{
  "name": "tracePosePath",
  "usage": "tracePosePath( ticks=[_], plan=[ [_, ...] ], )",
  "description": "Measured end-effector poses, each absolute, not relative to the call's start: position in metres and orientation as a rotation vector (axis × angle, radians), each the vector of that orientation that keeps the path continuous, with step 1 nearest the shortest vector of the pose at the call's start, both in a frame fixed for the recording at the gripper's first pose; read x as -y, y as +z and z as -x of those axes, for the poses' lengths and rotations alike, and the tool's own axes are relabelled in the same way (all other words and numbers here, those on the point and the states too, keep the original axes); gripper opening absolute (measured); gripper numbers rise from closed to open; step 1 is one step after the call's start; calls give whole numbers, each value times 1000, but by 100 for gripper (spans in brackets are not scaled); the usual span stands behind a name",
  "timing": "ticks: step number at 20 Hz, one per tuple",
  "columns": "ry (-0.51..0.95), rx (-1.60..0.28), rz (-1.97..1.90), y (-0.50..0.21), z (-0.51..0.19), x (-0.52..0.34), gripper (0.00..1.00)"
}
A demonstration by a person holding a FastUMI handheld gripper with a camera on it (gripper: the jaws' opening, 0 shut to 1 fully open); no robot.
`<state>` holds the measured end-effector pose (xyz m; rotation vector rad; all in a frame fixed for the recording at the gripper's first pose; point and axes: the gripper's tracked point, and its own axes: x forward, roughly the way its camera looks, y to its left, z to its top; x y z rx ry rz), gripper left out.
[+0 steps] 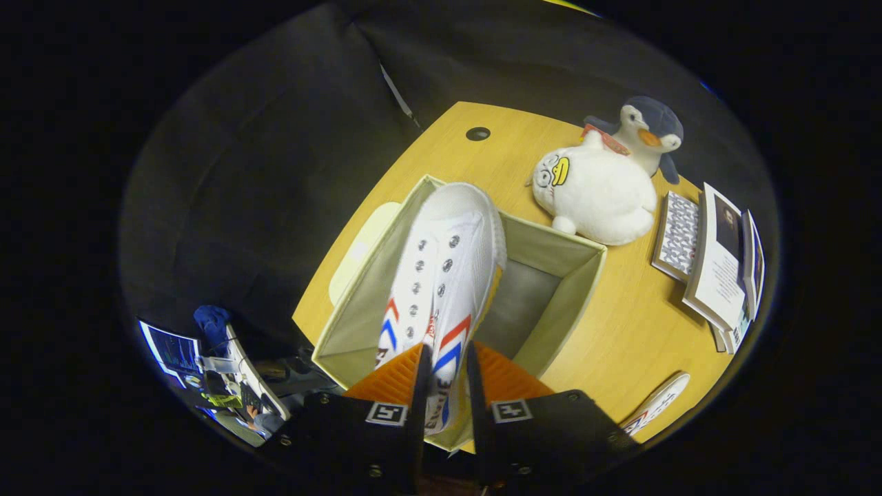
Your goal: Open the storage box then place both shoes into the box .Put the left shoe in first, then the right shoe, with the right side of both shoes facing outward in a uniform manner.
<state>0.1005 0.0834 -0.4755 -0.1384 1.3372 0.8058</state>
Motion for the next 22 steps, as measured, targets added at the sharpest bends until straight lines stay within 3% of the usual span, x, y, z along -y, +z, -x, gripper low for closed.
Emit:
tracePosePath(
  ticks=[2,4,15,22],
  plan=[
    [807,-1291,140,-471,-112,-84,45],
    [806,-1269,125,-472,-114,-85,71],
    [753,-1208,5,-454,-122,-73,75],
    [638,-1209,-70,-449,-129,-36,76]
  ],
)
